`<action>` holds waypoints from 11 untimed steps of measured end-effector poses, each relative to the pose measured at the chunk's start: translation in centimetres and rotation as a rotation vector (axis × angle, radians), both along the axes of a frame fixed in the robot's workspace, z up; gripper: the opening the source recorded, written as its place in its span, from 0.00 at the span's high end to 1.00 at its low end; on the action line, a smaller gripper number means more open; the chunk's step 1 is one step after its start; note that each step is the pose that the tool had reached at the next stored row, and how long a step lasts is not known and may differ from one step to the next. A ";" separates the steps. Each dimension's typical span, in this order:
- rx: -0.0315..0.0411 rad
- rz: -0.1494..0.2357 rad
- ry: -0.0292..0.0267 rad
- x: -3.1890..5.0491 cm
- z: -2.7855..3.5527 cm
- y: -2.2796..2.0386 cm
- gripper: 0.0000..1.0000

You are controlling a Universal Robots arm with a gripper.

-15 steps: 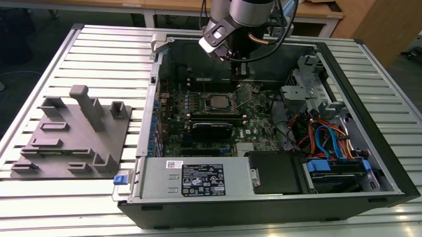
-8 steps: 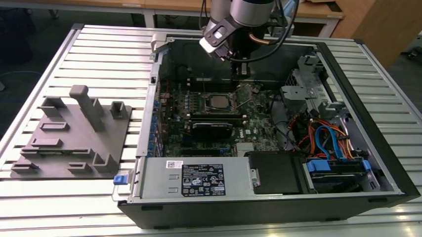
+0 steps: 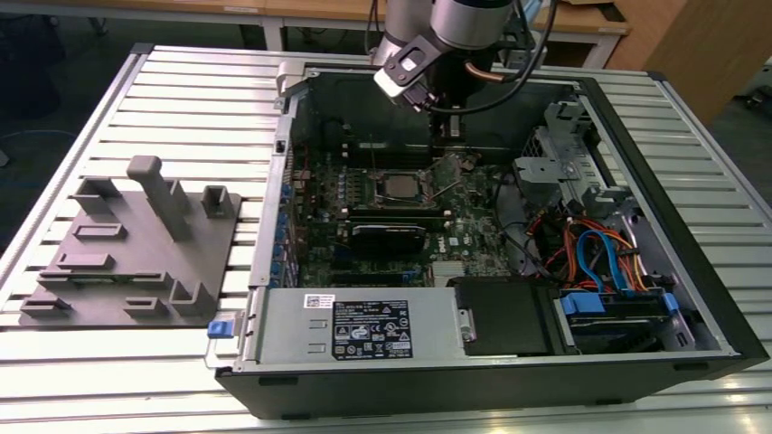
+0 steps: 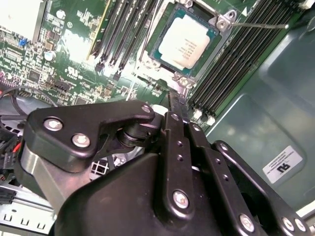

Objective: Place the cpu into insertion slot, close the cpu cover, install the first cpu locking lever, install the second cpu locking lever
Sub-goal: 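Close the cpu cover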

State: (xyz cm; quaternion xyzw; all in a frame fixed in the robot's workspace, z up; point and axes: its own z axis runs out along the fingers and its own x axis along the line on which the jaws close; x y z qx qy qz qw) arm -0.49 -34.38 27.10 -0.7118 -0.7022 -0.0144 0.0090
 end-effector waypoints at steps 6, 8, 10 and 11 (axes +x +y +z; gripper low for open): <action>-0.0001 0.000 0.0013 0.45 0.00 0.00 0.90; 0.0000 0.000 0.0012 0.57 0.00 0.00 0.90; -0.0001 0.000 0.0013 0.57 0.00 0.00 0.90; -0.0001 0.000 0.0012 0.57 0.00 0.00 0.90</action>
